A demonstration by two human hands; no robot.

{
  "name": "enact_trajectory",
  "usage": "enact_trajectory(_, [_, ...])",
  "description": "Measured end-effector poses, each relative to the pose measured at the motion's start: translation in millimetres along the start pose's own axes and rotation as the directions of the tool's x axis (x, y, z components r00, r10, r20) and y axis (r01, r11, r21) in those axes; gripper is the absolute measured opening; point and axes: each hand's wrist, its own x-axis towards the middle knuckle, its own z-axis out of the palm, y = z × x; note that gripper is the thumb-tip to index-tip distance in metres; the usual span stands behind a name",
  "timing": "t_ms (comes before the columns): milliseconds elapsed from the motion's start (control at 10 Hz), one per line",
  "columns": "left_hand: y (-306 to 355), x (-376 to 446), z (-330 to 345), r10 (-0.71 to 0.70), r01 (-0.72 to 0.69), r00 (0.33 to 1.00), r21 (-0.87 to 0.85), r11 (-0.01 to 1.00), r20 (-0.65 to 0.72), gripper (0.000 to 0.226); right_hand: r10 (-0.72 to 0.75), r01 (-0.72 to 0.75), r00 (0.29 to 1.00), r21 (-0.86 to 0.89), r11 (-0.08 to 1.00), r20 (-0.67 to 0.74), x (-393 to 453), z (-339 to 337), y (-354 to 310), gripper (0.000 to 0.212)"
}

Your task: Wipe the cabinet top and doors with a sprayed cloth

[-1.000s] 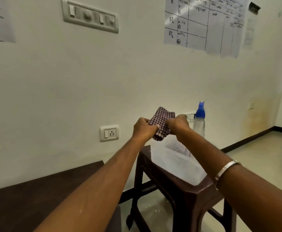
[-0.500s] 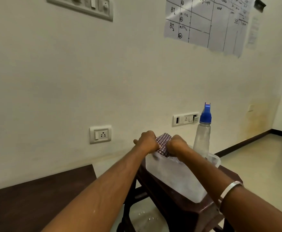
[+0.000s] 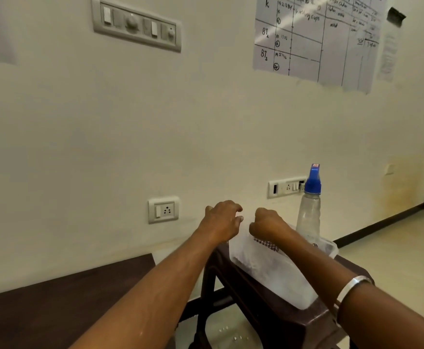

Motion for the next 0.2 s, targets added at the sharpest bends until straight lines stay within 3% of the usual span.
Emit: enact_trajectory(200, [-16.7, -11.9, -36.4, 0.022, -0.009, 0.994, 0.114, 0.993, -0.108, 0.044, -0.246, 0.245, 0.961, -0.025, 0.969, -0.128, -7.5, -15.0, -31.6, 0.043])
